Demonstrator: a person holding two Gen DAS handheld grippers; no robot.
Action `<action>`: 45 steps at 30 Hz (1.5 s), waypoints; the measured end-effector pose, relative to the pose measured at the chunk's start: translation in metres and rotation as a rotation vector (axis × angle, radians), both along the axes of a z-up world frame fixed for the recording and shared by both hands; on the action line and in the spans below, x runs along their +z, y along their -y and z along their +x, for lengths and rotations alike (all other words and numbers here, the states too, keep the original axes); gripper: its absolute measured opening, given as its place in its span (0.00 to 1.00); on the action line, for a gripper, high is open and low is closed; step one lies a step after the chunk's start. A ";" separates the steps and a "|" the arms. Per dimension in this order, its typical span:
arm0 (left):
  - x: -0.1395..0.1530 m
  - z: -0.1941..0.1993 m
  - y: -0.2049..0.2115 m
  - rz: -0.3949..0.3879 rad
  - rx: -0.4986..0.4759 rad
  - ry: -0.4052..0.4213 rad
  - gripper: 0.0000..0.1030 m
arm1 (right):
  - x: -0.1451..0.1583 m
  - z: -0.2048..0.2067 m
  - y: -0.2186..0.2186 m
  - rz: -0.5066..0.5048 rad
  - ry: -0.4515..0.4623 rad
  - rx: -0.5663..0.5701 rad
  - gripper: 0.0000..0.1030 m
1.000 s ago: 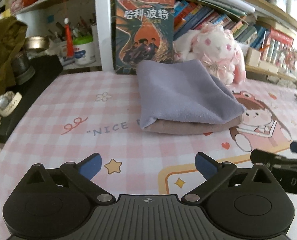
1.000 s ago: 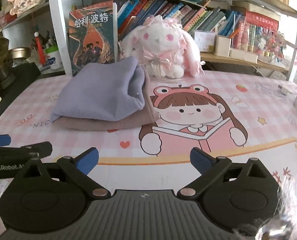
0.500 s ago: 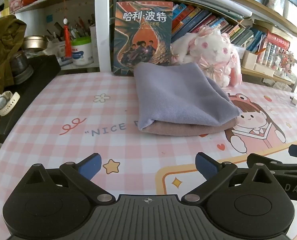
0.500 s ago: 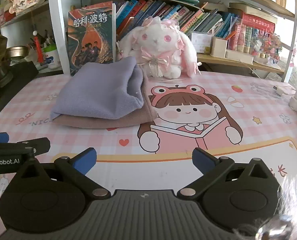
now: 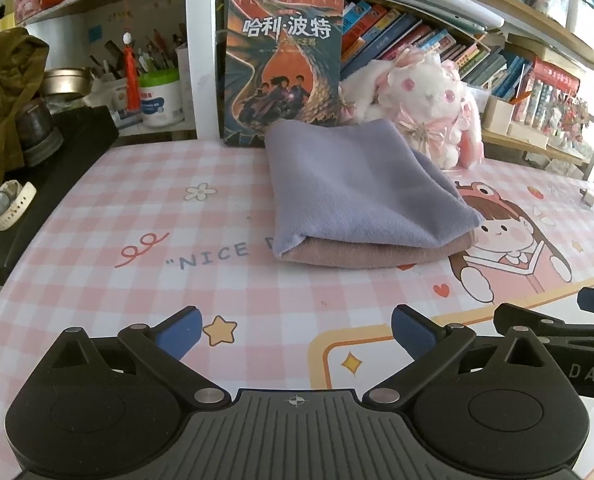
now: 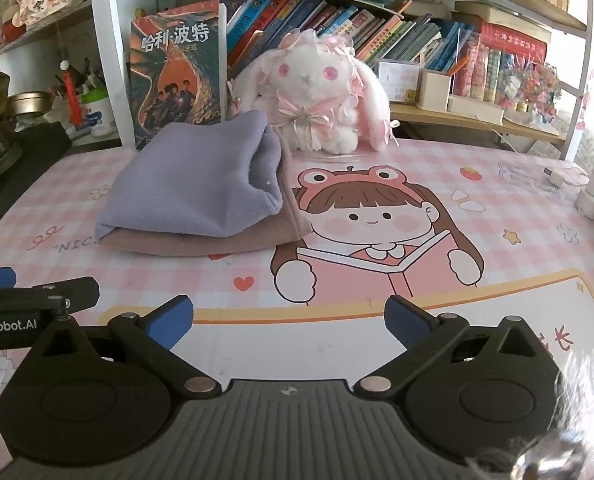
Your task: Fold clothes
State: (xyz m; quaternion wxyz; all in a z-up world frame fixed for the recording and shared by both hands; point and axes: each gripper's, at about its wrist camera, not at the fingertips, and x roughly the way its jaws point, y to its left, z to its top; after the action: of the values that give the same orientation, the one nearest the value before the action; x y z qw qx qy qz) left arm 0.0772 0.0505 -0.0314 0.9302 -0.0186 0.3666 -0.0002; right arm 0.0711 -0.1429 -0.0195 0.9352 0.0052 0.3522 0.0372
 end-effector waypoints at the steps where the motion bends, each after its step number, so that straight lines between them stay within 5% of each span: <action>1: 0.000 0.000 0.000 0.000 0.000 0.000 0.99 | 0.000 0.000 0.000 0.001 -0.001 0.000 1.00; 45: 0.001 0.001 -0.002 -0.010 0.010 -0.006 0.99 | 0.001 0.001 -0.001 -0.005 0.000 0.010 1.00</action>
State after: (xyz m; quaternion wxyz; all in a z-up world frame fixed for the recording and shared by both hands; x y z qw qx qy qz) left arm 0.0785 0.0529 -0.0308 0.9289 -0.0252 0.3694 0.0029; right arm 0.0723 -0.1418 -0.0184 0.9350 0.0010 0.3523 0.0411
